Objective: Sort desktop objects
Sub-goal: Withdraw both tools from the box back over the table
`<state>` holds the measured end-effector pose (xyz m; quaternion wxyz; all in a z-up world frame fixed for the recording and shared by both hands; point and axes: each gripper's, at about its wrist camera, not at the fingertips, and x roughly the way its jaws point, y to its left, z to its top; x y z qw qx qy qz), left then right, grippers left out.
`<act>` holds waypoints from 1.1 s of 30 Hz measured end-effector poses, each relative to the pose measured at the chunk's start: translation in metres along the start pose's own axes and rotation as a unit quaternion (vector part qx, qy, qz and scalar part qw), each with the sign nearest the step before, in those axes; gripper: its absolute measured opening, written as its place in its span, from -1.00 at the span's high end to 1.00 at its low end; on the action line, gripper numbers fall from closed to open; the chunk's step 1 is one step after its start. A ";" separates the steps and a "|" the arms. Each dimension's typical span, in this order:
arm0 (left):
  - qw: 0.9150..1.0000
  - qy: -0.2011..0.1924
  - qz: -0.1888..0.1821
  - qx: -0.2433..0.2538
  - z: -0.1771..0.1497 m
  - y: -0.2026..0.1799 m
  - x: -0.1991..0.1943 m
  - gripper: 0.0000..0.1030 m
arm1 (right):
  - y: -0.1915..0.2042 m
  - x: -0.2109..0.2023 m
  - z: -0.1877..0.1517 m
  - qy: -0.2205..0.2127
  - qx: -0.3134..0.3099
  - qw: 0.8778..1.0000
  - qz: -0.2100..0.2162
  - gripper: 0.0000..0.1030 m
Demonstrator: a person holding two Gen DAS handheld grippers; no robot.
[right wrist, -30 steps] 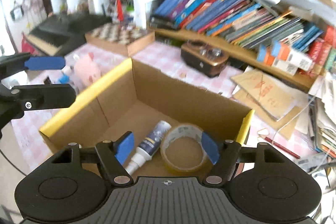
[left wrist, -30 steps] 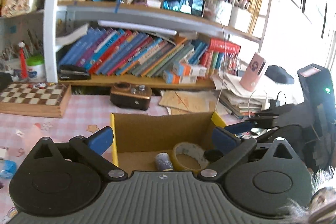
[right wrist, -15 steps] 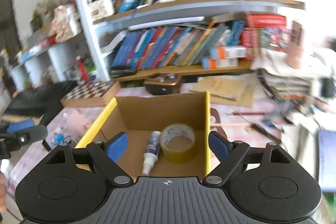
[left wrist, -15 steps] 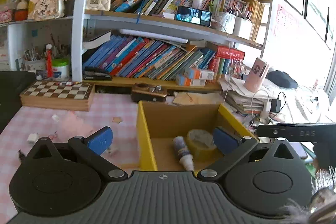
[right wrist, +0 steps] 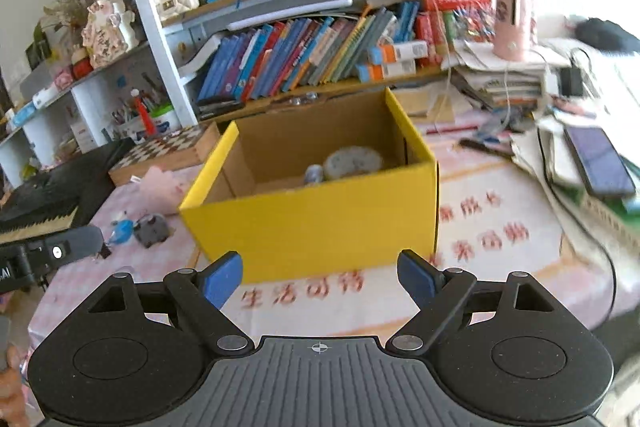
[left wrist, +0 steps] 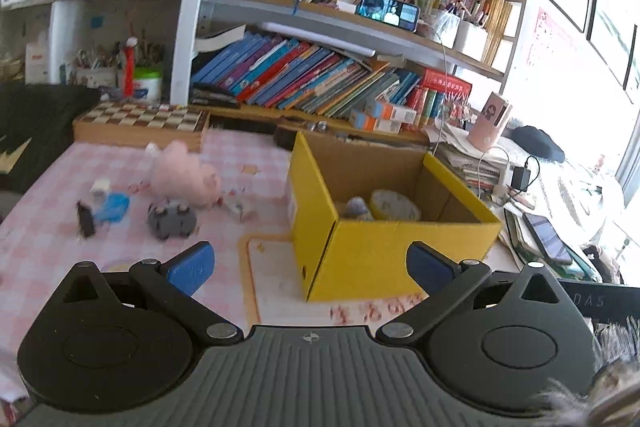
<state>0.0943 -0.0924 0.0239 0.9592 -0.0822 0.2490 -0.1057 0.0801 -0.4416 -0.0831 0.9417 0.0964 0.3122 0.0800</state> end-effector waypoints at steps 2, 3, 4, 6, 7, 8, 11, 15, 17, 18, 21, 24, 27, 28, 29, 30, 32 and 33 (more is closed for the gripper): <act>1.000 0.009 -0.003 0.002 -0.005 0.005 -0.006 -1.00 | 0.007 -0.009 -0.003 -0.010 0.006 1.000 -0.005 -0.70; 1.000 0.012 -0.004 0.005 -0.006 0.007 -0.008 -1.00 | 0.011 -0.013 -0.005 -0.015 0.006 1.000 -0.010 -0.72; 1.000 0.014 -0.006 0.009 -0.007 0.009 -0.011 -1.00 | 0.016 -0.016 -0.008 -0.016 0.004 1.000 -0.013 -0.74; 1.000 0.016 -0.006 0.012 -0.008 0.015 -0.016 -1.00 | 0.026 -0.021 -0.013 -0.018 -0.003 1.000 -0.018 -0.82; 1.000 0.015 -0.006 0.011 -0.008 0.018 -0.018 -1.00 | 0.032 -0.024 -0.015 -0.017 -0.009 1.000 -0.018 -0.83; 1.000 0.015 -0.006 0.010 -0.009 0.020 -0.021 -1.00 | 0.037 -0.026 -0.018 -0.017 -0.013 1.000 -0.020 -0.83; 1.000 0.011 -0.002 0.008 -0.011 0.028 -0.029 -1.00 | 0.051 -0.032 -0.026 -0.016 -0.028 0.999 -0.026 -0.84; 1.000 0.015 -0.004 0.012 -0.014 0.037 -0.038 -1.00 | 0.067 -0.039 -0.036 -0.014 -0.040 0.999 -0.032 -0.84; 1.000 0.022 -0.005 0.018 -0.016 0.041 -0.041 -1.00 | 0.074 -0.041 -0.040 -0.013 -0.043 0.999 -0.032 -0.84; 0.999 0.025 -0.006 0.020 -0.016 0.044 -0.042 -1.00 | 0.078 -0.042 -0.043 -0.012 -0.043 0.999 -0.031 -0.84; 0.999 0.032 -0.007 0.024 -0.018 0.051 -0.047 -1.00 | 0.088 -0.041 -0.049 -0.004 -0.044 0.999 -0.027 -0.84; 0.999 0.033 -0.005 0.027 -0.021 0.060 -0.053 -1.00 | 0.099 -0.040 -0.056 0.005 -0.046 0.999 -0.022 -0.84; 0.999 0.035 -0.004 0.029 -0.023 0.069 -0.059 -1.00 | 0.110 -0.039 -0.062 0.013 -0.051 0.998 -0.019 -0.84; 0.999 0.036 -0.004 0.030 -0.024 0.072 -0.061 -1.00 | 0.113 -0.039 -0.064 0.015 -0.052 0.998 -0.017 -0.84; 0.999 0.037 -0.005 0.029 -0.025 0.075 -0.063 -1.00 | 0.117 -0.038 -0.065 0.018 -0.054 0.998 -0.016 -0.84; 0.999 0.038 -0.006 0.028 -0.025 0.078 -0.064 -1.00 | 0.120 -0.038 -0.067 0.020 -0.056 0.998 -0.015 -0.84; 0.999 0.040 -0.004 0.026 -0.027 0.084 -0.067 -1.00 | 0.126 -0.036 -0.070 0.026 -0.059 0.998 -0.014 -0.84; 0.999 0.040 -0.002 0.025 -0.026 0.086 -0.068 -1.00 | 0.129 -0.035 -0.071 0.028 -0.059 0.998 -0.012 -0.84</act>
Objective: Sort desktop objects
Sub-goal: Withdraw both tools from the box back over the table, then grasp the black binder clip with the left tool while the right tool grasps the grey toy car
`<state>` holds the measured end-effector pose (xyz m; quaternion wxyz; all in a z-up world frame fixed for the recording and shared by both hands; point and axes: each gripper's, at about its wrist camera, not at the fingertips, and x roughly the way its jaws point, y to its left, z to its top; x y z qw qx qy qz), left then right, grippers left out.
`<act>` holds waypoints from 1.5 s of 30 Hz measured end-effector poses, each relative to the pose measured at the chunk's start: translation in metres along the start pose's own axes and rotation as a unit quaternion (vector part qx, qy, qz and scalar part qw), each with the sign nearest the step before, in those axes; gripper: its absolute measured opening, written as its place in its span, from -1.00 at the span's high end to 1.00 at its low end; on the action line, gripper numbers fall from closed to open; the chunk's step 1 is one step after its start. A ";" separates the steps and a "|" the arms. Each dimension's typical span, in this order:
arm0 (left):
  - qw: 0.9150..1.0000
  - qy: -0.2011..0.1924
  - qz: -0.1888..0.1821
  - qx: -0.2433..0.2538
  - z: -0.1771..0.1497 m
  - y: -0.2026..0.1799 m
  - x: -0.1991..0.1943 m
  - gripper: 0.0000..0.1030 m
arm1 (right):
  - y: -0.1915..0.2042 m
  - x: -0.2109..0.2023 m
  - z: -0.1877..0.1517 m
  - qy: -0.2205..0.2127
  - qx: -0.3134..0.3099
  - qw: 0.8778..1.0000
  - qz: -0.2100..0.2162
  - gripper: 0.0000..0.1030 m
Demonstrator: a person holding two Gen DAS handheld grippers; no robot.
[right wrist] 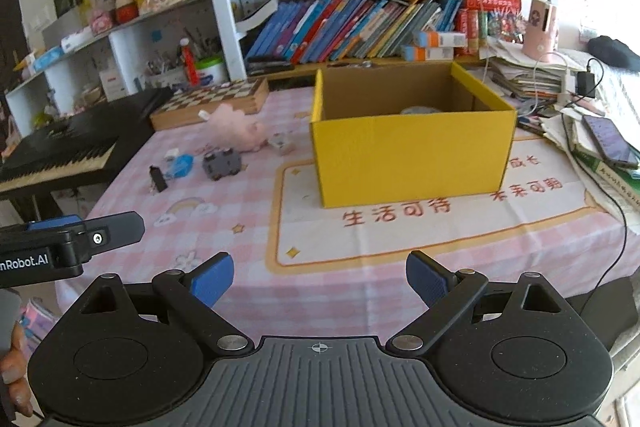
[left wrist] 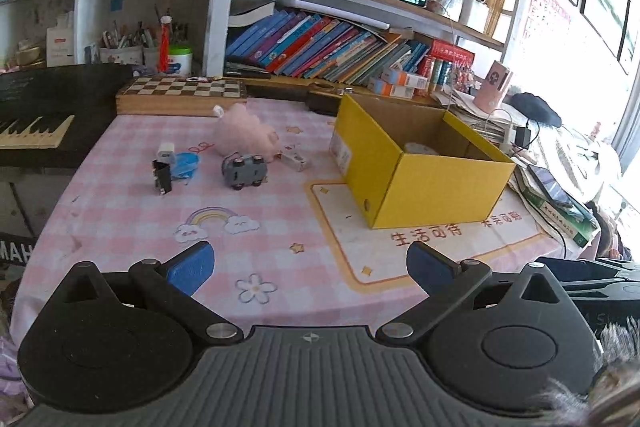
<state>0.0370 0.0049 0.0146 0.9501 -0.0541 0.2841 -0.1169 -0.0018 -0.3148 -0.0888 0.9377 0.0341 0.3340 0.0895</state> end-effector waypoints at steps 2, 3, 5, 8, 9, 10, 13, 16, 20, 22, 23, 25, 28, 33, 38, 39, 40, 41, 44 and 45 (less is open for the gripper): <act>1.000 -0.002 0.004 -0.001 -0.001 0.006 -0.003 -1.00 | 0.006 0.002 -0.001 0.004 -0.002 1.000 0.005 -0.85; 1.000 -0.002 0.005 -0.001 -0.001 0.008 -0.004 -1.00 | 0.009 0.003 -0.001 0.007 -0.003 1.000 0.007 -0.85; 1.000 -0.002 0.009 0.001 -0.002 0.012 -0.006 -1.00 | 0.016 0.006 -0.002 0.011 -0.009 1.000 0.013 -0.85; 1.000 -0.002 0.018 0.003 -0.002 0.019 -0.008 -1.00 | 0.026 0.009 -0.001 0.013 -0.021 0.999 0.020 -0.92; 1.000 -0.002 0.021 0.003 -0.002 0.021 -0.009 -1.00 | 0.030 0.010 -0.001 0.013 -0.026 0.999 0.022 -0.96; 1.000 -0.001 0.024 0.003 -0.002 0.024 -0.009 -1.00 | 0.034 0.011 -0.001 0.013 -0.030 0.999 0.024 -0.96; 1.000 -0.002 0.028 0.000 -0.002 0.032 -0.011 -1.00 | 0.045 0.015 -0.001 0.019 -0.044 0.998 0.030 -0.97; 0.999 -0.006 0.033 0.001 -0.001 0.038 -0.013 -1.00 | 0.055 0.018 0.000 0.020 -0.055 0.998 0.038 -0.97; 0.999 0.003 0.044 0.010 0.002 0.043 -0.009 -1.00 | 0.063 0.021 0.001 0.020 -0.062 0.997 0.042 -0.97; 0.999 0.006 0.043 0.010 0.003 0.045 -0.007 -1.00 | 0.065 0.023 0.002 0.022 -0.062 0.997 0.044 -0.97; 0.999 0.007 0.037 0.009 0.004 0.047 -0.007 -1.00 | 0.066 0.024 0.003 0.024 -0.062 0.997 0.045 -0.97; 1.000 0.009 0.027 0.003 0.004 0.051 -0.006 -1.00 | 0.067 0.026 0.004 0.027 -0.061 0.997 0.046 -0.96; 1.000 0.014 0.023 -0.006 0.004 0.055 -0.004 -1.00 | 0.070 0.030 0.005 0.032 -0.064 0.996 0.050 -0.96; 0.999 0.016 0.034 -0.021 0.004 0.063 -0.001 -1.00 | 0.075 0.035 0.006 0.037 -0.073 0.995 0.060 -0.96; 0.998 0.022 0.045 -0.039 0.004 0.072 0.005 -1.00 | 0.079 0.042 0.008 0.045 -0.078 0.993 0.075 -0.95; 0.998 0.023 0.047 -0.042 0.005 0.073 0.007 -1.00 | 0.079 0.044 0.009 0.046 -0.080 0.993 0.078 -0.95; 0.997 0.023 0.049 -0.045 0.005 0.075 0.009 -1.00 | 0.079 0.046 0.010 0.047 -0.081 0.992 0.081 -0.94; 0.997 0.025 0.050 -0.048 0.006 0.076 0.011 -1.00 | 0.079 0.048 0.011 0.048 -0.081 0.992 0.084 -0.94; 0.997 0.028 0.054 -0.049 0.009 0.079 0.019 -1.00 | 0.076 0.057 0.019 0.043 -0.075 0.992 0.087 -0.94; 0.997 0.030 0.056 -0.049 0.010 0.080 0.022 -1.00 | 0.075 0.060 0.021 0.042 -0.070 0.993 0.088 -0.94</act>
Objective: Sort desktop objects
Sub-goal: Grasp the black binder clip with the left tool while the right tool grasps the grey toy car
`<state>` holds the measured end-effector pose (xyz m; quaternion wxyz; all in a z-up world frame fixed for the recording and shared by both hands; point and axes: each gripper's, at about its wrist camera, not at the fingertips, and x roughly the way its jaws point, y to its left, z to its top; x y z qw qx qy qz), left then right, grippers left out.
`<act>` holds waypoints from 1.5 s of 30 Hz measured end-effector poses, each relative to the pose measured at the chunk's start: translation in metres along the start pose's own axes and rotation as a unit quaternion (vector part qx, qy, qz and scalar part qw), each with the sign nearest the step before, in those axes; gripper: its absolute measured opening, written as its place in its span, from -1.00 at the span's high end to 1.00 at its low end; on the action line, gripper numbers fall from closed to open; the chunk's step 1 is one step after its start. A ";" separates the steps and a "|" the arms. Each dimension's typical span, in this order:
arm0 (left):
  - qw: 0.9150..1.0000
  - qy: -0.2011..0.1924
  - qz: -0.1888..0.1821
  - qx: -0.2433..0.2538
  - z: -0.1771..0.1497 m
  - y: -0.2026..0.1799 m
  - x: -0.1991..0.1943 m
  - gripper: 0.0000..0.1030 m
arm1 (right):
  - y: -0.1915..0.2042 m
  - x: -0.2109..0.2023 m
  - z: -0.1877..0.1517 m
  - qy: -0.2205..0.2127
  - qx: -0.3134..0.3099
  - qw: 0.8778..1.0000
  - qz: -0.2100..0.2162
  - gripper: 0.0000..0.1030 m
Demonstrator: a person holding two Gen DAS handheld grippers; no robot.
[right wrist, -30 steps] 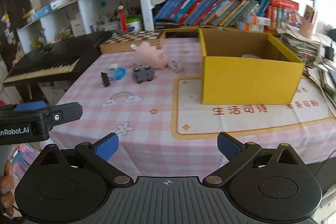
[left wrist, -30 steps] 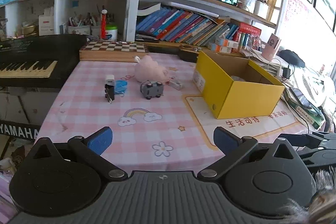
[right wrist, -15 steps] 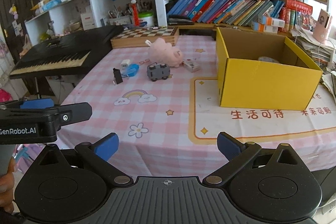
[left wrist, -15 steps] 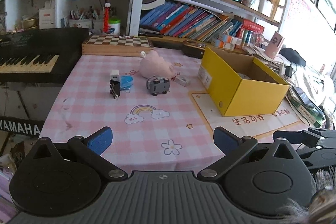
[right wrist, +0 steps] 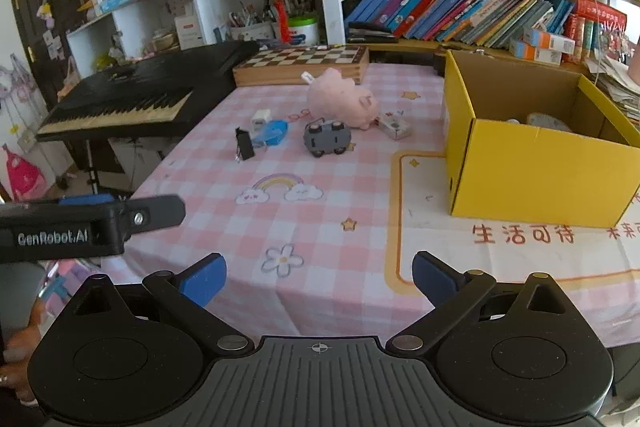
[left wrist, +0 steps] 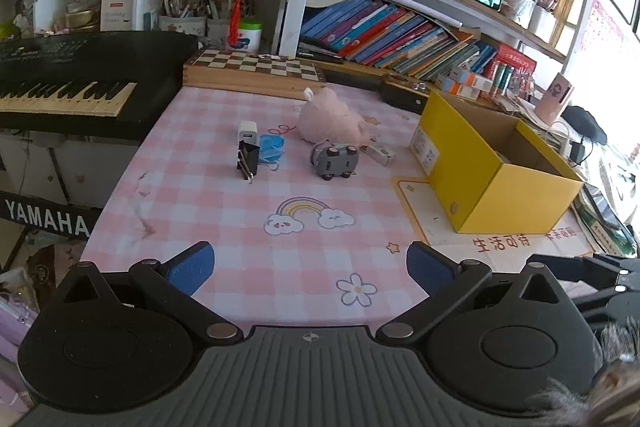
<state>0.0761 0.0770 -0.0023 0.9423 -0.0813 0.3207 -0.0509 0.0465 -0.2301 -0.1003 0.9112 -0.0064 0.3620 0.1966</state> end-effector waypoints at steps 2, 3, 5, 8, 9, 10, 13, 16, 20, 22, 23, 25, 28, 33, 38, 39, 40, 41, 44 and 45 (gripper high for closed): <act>1.000 0.000 0.003 -0.005 0.004 0.003 0.006 -1.00 | -0.004 0.008 0.006 0.000 0.004 1.000 0.000 -0.94; 1.000 0.000 0.003 -0.008 0.006 0.004 0.008 -1.00 | -0.005 0.012 0.008 0.000 0.004 1.000 -0.001 -0.94; 1.000 -0.001 0.008 -0.016 0.010 0.007 0.015 -1.00 | -0.007 0.021 0.015 -0.003 -0.001 1.000 -0.002 -0.94; 1.000 -0.002 0.020 -0.020 0.017 0.010 0.024 -1.00 | -0.008 0.034 0.024 -0.006 -0.006 1.000 -0.006 -0.94; 1.000 -0.003 0.024 -0.019 0.019 0.010 0.027 -1.00 | -0.009 0.039 0.027 -0.006 -0.006 1.000 -0.005 -0.94; 0.999 -0.004 0.026 -0.018 0.021 0.011 0.030 -1.00 | -0.010 0.044 0.030 -0.005 -0.006 1.000 -0.006 -0.94; 0.999 -0.004 0.038 -0.018 0.027 0.016 0.041 -1.00 | -0.013 0.060 0.038 -0.001 -0.005 1.000 -0.004 -0.94; 0.998 -0.006 0.051 -0.030 0.034 0.023 0.056 -1.00 | -0.016 0.078 0.047 0.007 -0.004 1.000 0.000 -0.94; 0.997 -0.010 0.063 -0.038 0.045 0.030 0.075 -0.98 | -0.019 0.102 0.057 0.021 -0.007 1.000 0.004 -0.94; 0.997 -0.011 0.066 -0.042 0.051 0.032 0.086 -0.95 | -0.019 0.113 0.061 0.027 -0.012 1.000 0.007 -0.94; 0.997 -0.011 0.067 -0.043 0.054 0.032 0.092 -0.95 | -0.020 0.119 0.063 0.029 -0.015 0.999 0.008 -0.94; 0.997 -0.008 0.070 -0.044 0.059 0.033 0.103 -0.95 | -0.021 0.130 0.067 0.033 -0.019 0.999 0.009 -0.93; 0.996 0.000 0.076 -0.044 0.065 0.035 0.122 -0.92 | -0.023 0.148 0.073 0.039 -0.025 0.999 0.010 -0.94; 0.995 0.019 0.090 -0.049 0.072 0.041 0.156 -0.69 | -0.024 0.179 0.081 0.050 -0.034 0.998 0.008 -0.93; 0.993 0.037 0.102 -0.050 0.078 0.043 0.180 -0.68 | -0.027 0.203 0.089 0.061 -0.034 0.998 0.008 -0.82; 0.993 0.040 0.103 -0.048 0.079 0.043 0.184 -0.68 | -0.027 0.207 0.091 0.062 -0.036 0.997 0.008 -0.82; 0.993 0.042 0.103 -0.046 0.080 0.043 0.187 -0.67 | -0.026 0.210 0.092 0.062 -0.038 0.997 0.009 -0.81; 0.993 0.044 0.104 -0.045 0.081 0.042 0.191 -0.66 | -0.025 0.213 0.094 0.061 -0.042 0.997 0.010 -0.81; 0.992 0.051 0.104 -0.043 0.083 0.042 0.200 -0.52 | -0.020 0.219 0.096 0.058 -0.060 0.996 0.016 -0.80; 0.992 0.053 0.104 -0.042 0.083 0.043 0.202 -0.46 | -0.019 0.221 0.097 0.058 -0.065 0.996 0.018 -0.76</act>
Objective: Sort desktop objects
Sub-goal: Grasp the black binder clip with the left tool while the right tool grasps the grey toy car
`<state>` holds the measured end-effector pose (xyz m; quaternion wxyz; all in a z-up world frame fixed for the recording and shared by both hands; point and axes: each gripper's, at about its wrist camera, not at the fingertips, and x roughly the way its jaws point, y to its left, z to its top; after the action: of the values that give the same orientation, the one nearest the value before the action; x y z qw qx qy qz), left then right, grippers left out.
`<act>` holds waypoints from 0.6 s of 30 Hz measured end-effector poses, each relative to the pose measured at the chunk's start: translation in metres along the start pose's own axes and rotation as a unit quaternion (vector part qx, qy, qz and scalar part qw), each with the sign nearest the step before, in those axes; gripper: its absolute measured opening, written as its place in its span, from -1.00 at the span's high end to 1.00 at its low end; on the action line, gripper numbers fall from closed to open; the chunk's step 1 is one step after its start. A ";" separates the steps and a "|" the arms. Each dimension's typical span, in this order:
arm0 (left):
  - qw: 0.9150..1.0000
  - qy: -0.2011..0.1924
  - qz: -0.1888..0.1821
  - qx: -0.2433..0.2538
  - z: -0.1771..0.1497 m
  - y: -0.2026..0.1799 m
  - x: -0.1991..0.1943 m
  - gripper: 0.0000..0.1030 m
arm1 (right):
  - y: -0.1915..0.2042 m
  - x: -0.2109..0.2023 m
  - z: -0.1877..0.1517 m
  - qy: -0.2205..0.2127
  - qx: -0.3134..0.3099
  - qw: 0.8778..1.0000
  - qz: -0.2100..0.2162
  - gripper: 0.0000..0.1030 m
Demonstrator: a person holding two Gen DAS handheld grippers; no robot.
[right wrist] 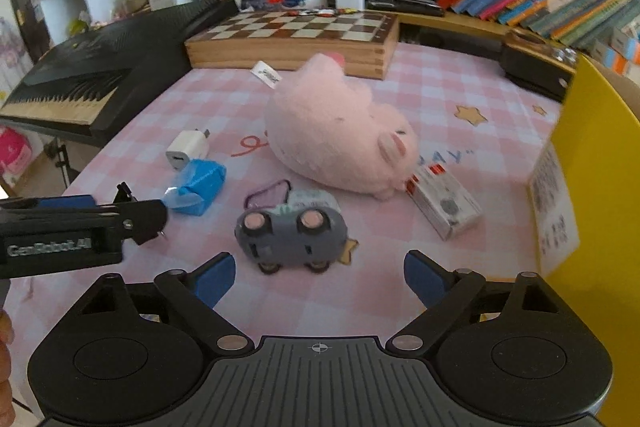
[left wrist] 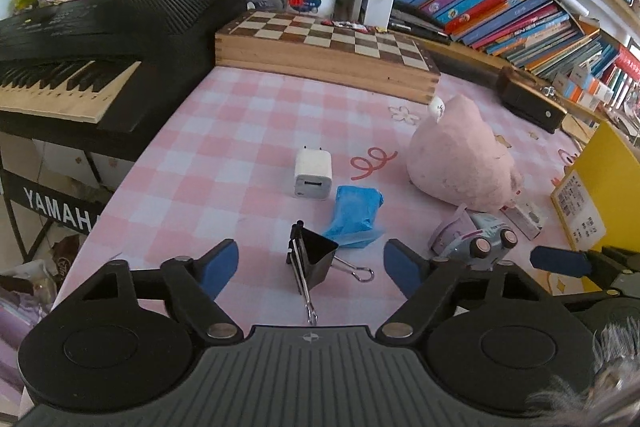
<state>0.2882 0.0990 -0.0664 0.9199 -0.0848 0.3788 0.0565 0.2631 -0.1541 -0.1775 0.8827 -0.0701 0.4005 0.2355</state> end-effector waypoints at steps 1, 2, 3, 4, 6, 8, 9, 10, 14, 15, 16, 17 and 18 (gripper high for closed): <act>1.000 0.002 0.000 0.000 0.001 0.000 0.002 -0.36 | 0.002 0.002 0.001 0.000 -0.006 1.000 0.002 -0.71; 1.000 0.005 0.001 0.000 0.001 -0.001 0.005 -0.31 | 0.003 0.004 0.002 0.001 -0.013 1.000 0.003 -0.61; 1.000 0.007 0.001 0.000 0.001 -0.001 0.007 -0.18 | 0.005 0.007 0.004 0.001 -0.018 1.000 0.004 -0.58; 1.000 0.010 0.001 -0.001 0.003 -0.001 0.009 -0.06 | 0.006 0.009 0.005 0.001 -0.022 1.000 0.004 -0.57; 1.000 0.016 0.000 -0.001 0.004 -0.002 0.014 0.10 | 0.006 0.013 0.007 0.003 -0.028 1.000 0.009 -0.47; 1.000 0.019 0.000 0.001 0.003 -0.003 0.016 0.18 | 0.007 0.016 0.008 0.006 -0.033 0.999 0.013 -0.39; 1.000 0.021 -0.001 0.002 0.003 -0.003 0.017 0.29 | 0.008 0.017 0.008 0.007 -0.035 0.999 0.016 -0.33; 1.000 0.023 -0.003 0.001 0.002 -0.003 0.018 0.40 | 0.009 0.018 0.009 0.006 -0.038 0.999 0.017 -0.31; 1.000 0.022 -0.013 -0.002 0.001 -0.002 0.019 0.52 | 0.011 0.020 0.010 0.003 -0.049 0.999 0.021 -0.22; 1.000 0.021 -0.017 -0.004 0.001 -0.001 0.019 0.55 | 0.011 0.020 0.011 0.002 -0.050 0.999 0.021 -0.22; 1.000 0.020 -0.019 -0.005 0.001 0.000 0.018 0.57 | 0.010 0.020 0.011 0.001 -0.051 0.998 0.020 -0.22; 1.000 0.019 -0.018 -0.007 0.001 0.000 0.016 0.57 | 0.010 0.019 0.011 0.000 -0.052 0.998 0.020 -0.22; 1.000 0.017 -0.019 -0.009 0.001 0.001 0.015 0.58 | 0.010 0.019 0.012 -0.001 -0.051 0.998 0.021 -0.22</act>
<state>0.2995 0.1009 -0.0763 0.9134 -0.1013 0.3922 0.0407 0.2768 -0.1352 -0.1829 0.8731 -0.1067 0.3888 0.2740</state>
